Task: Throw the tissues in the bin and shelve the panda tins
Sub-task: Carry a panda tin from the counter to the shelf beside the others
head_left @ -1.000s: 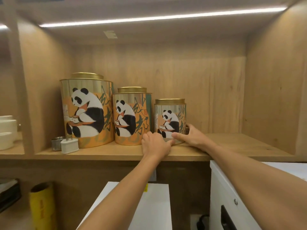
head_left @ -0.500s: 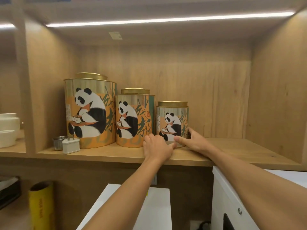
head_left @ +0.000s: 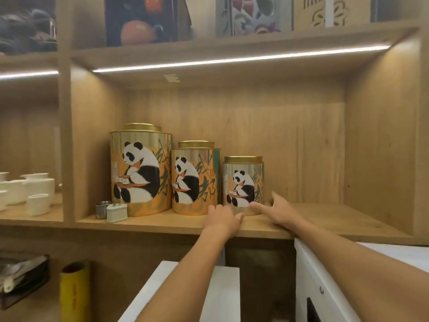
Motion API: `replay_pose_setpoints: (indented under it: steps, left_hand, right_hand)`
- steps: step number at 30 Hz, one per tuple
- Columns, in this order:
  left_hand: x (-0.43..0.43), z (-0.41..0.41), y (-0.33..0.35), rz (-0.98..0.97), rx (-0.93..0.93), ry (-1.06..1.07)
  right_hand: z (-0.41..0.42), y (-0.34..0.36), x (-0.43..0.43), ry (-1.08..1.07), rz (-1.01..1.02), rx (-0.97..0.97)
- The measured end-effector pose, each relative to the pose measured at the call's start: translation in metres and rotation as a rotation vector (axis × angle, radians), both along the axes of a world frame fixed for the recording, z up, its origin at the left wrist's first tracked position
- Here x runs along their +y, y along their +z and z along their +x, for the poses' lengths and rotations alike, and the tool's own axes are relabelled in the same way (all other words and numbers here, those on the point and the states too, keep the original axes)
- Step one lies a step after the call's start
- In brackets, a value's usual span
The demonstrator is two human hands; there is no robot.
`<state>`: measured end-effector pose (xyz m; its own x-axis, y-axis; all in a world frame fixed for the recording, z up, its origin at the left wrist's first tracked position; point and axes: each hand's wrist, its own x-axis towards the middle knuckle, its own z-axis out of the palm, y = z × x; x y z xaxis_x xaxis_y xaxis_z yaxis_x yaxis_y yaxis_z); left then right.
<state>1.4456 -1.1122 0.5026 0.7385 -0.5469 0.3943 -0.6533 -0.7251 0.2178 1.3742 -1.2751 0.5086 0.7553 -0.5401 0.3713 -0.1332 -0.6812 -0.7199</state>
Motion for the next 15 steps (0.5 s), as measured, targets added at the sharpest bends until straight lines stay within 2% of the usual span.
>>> replay_pose_setpoints:
  steps: [5,7,11,15]
  left_hand:
    - [0.045,-0.026,0.007,0.199,-0.049,-0.125]
    - [0.062,-0.035,0.009,0.230,-0.108,-0.139]
    - [0.082,-0.069,0.015,0.291,-0.355,-0.182]
    - [0.084,-0.130,0.020,0.228,-0.444,-0.442]
  right_hand:
    - [-0.065,0.010,0.035,-0.034,-0.045,0.156]
    - [-0.094,0.016,0.053,-0.080,-0.142,0.194]
    - [-0.151,0.027,0.095,-0.168,-0.407,0.283]
    - [-0.223,0.030,0.136,-0.327,-0.621,0.294]
